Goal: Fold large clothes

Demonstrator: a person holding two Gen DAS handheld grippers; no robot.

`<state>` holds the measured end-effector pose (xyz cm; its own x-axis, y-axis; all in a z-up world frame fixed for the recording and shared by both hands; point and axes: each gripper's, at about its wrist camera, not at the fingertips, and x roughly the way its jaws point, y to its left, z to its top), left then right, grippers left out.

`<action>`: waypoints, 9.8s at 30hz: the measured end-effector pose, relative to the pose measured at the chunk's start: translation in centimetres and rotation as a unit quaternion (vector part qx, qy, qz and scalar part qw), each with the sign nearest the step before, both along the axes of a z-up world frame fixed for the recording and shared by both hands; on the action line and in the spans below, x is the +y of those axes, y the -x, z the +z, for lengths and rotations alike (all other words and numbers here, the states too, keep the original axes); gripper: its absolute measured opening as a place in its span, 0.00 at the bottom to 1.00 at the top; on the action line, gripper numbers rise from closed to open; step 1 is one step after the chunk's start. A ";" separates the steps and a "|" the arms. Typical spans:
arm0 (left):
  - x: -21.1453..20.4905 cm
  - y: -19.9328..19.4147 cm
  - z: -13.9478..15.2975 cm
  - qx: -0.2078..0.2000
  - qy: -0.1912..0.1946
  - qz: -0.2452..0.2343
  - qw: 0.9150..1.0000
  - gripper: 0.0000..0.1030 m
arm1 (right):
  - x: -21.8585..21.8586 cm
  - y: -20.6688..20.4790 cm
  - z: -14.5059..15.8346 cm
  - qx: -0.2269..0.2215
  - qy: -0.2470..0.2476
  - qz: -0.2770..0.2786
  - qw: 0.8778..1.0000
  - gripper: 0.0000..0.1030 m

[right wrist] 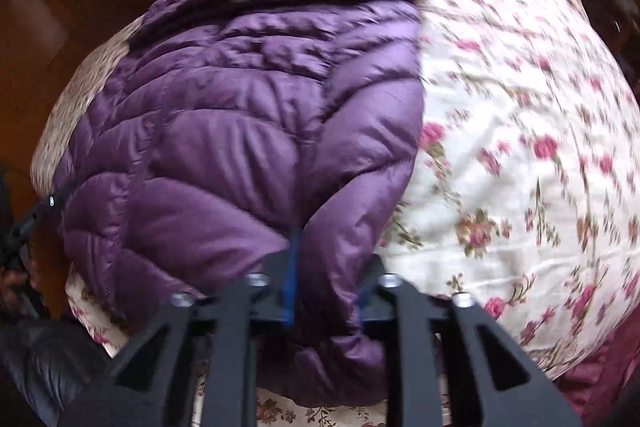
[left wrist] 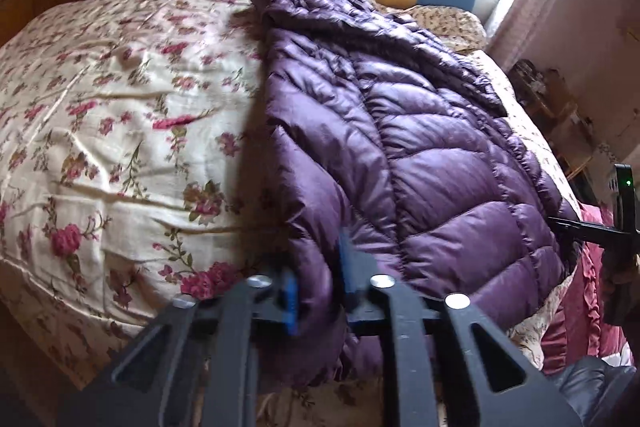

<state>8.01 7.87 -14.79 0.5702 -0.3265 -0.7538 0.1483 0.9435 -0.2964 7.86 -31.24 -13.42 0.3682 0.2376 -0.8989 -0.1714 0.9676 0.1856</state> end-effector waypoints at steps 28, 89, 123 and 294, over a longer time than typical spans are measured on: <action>0.2 -23.8 10.4 -0.083 0.050 -0.007 0.995 0.05 | 0.7 -22.4 11.5 -0.154 -0.006 -0.027 0.988 0.08; 3.1 -22.9 1.5 0.042 0.134 0.013 0.990 0.18 | -2.4 -18.9 3.8 -0.016 -0.071 -0.083 0.994 0.17; 4.1 -17.0 3.0 0.069 0.114 0.114 0.985 0.33 | -1.3 -15.7 3.0 -0.040 -0.036 -0.168 0.984 0.44; -20.4 -9.5 7.4 -0.014 0.161 -0.171 0.972 0.25 | 7.2 -1.7 4.1 -0.139 0.086 -0.161 0.973 0.33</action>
<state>17.51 -12.48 -7.38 0.4058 -0.7167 -0.5671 0.4499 0.6968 -0.5587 9.51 -24.00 -9.30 0.6327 -0.0747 -0.7708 0.1253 0.9921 0.0067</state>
